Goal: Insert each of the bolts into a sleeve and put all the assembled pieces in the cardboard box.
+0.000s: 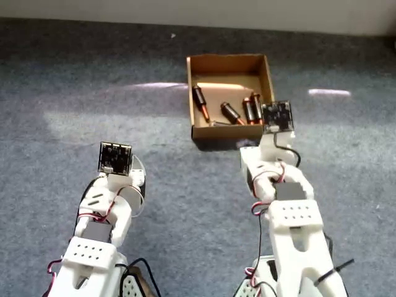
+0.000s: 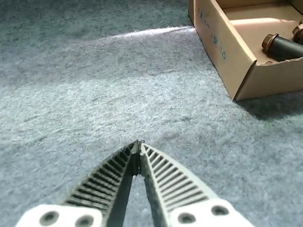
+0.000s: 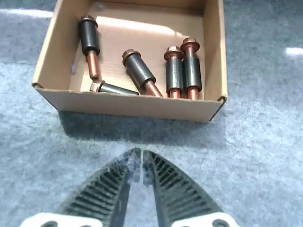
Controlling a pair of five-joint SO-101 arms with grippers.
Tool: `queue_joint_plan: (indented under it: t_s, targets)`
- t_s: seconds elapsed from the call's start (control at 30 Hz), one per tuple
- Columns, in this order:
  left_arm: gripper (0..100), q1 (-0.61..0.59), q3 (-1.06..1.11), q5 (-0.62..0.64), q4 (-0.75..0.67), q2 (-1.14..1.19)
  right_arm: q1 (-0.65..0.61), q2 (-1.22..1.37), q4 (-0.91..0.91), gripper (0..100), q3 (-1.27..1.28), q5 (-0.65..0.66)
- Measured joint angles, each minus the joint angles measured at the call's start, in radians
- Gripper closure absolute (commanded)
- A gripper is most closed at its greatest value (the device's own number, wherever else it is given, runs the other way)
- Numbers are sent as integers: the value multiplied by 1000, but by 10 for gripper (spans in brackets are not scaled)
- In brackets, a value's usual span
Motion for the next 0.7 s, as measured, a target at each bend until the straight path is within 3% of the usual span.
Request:
queue_joint_plan:
  t_s: [0.43, 0.7]
  targets:
    - [965, 0, 0, 0, 0, 0, -2, -664, 2, 995, 489, 0]
    - [965, 0, 0, 0, 0, 0, -2, -968, 86, 995, 522, -3]
